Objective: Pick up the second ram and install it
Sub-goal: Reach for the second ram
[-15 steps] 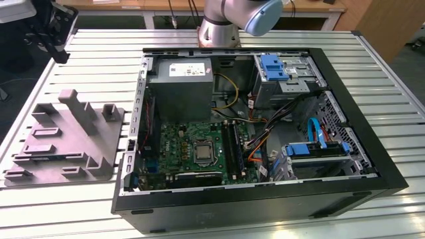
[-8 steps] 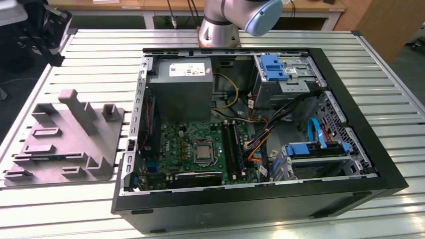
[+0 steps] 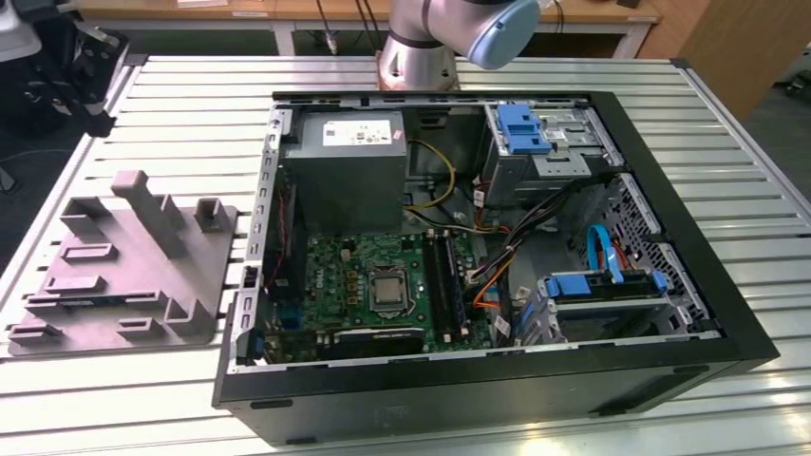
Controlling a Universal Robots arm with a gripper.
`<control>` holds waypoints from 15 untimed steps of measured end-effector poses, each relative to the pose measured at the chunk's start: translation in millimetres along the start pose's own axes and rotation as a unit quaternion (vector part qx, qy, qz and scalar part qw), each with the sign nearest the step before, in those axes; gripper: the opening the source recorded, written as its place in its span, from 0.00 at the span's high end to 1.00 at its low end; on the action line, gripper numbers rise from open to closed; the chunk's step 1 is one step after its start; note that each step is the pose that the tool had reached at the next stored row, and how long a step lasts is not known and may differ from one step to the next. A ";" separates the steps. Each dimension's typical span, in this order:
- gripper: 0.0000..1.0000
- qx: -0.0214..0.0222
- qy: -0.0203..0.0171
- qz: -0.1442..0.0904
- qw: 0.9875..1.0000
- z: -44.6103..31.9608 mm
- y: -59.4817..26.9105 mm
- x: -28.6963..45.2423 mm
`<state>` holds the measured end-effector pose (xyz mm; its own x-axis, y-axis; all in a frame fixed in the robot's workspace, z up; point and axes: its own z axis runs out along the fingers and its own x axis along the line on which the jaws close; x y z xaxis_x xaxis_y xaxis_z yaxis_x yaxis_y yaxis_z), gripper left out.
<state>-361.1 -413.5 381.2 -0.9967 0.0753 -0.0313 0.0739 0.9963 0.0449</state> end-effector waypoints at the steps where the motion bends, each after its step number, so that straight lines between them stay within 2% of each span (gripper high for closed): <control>1: 0.90 0.000 0.000 0.000 1.000 0.5 -1.8 0.4; 15: 0.90 0.000 0.000 0.000 1.000 7.1 -27.7 5.4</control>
<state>-368.2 -440.4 372.8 -0.9967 0.0746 -0.0313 0.0732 0.9963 0.0448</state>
